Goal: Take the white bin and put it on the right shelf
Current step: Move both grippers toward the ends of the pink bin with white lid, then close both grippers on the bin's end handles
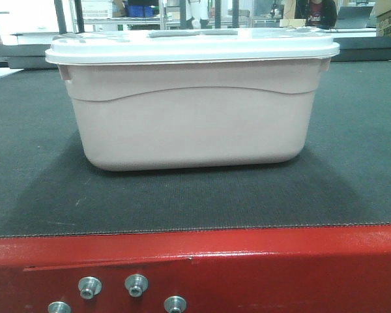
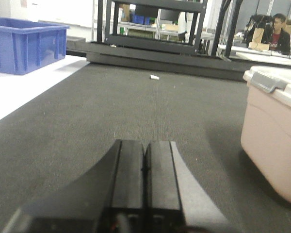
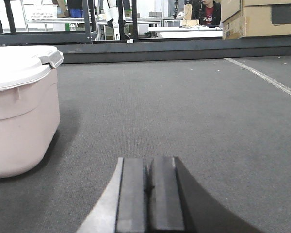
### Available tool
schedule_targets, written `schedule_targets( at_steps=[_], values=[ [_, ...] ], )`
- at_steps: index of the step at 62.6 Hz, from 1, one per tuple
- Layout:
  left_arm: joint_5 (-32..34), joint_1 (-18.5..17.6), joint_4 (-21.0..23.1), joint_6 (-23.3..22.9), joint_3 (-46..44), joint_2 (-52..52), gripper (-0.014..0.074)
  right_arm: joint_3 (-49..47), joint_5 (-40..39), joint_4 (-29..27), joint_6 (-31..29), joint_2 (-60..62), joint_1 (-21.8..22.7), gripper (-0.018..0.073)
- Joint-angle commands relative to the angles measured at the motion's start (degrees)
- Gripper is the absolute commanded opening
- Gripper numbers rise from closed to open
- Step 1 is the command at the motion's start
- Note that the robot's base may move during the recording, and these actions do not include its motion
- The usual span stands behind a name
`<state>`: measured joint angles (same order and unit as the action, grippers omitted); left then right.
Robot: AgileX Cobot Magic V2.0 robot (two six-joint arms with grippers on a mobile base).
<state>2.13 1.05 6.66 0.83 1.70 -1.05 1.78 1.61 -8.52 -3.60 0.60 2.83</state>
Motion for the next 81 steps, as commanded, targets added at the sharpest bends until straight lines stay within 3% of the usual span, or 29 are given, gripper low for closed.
schedule_targets(
  at_steps=[1, 25, 33, 42, 49, 55, 64, 74, 81],
  values=[
    [6.29, -0.33, 0.01, -0.36, 1.2, -0.25, -0.0117, -0.34, -6.04, -0.21, -0.06, 0.42, 0.14, 0.0053],
    [9.96, -0.33, 1.25, -0.36, -0.8, -0.03, -0.0117, -1.41, -5.08, -1.07, -0.06, 0.42, 0.14, 0.0053],
    [8.86, -0.33, 0.87, -0.36, -7.68, 0.71, -0.0117, -6.56, -6.01, -3.13, -0.06, 0.42, 0.14, 0.0053],
    [2.18, -0.33, 0.54, -0.36, -19.52, 5.59, -0.0114, -16.38, -6.58, -4.81, -0.06, -2.56, 0.14, 0.0053],
    [-2.84, -0.63, 0.54, -0.36, -28.38, 12.21, -0.0113, -24.66, -3.68, -4.81, -0.06, -9.15, 0.14, 0.0057],
    [-5.45, -1.82, 0.54, -0.36, -34.56, 18.58, -0.0103, -32.28, -0.74, -4.86, -0.06, -16.73, 0.14, 0.0116],
    [-9.26, -3.19, 1.08, -0.36, -41.32, 28.77, 0.0027, -39.63, 2.77, -5.05, -0.06, -28.5, 0.14, 0.0302],
    [-9.91, -6.42, 1.19, -0.36, -45.39, 38.23, 0.0286, -46.66, 8.7, -7.48, -0.06, -40.62, 0.14, 0.0489],
    [-11.26, -8.03, 7.24, -0.36, -47.26, 43.38, 0.0366, -51.6, 14.74, -10.73, -0.06, -47.85, 0.14, 0.0545]
  ],
)
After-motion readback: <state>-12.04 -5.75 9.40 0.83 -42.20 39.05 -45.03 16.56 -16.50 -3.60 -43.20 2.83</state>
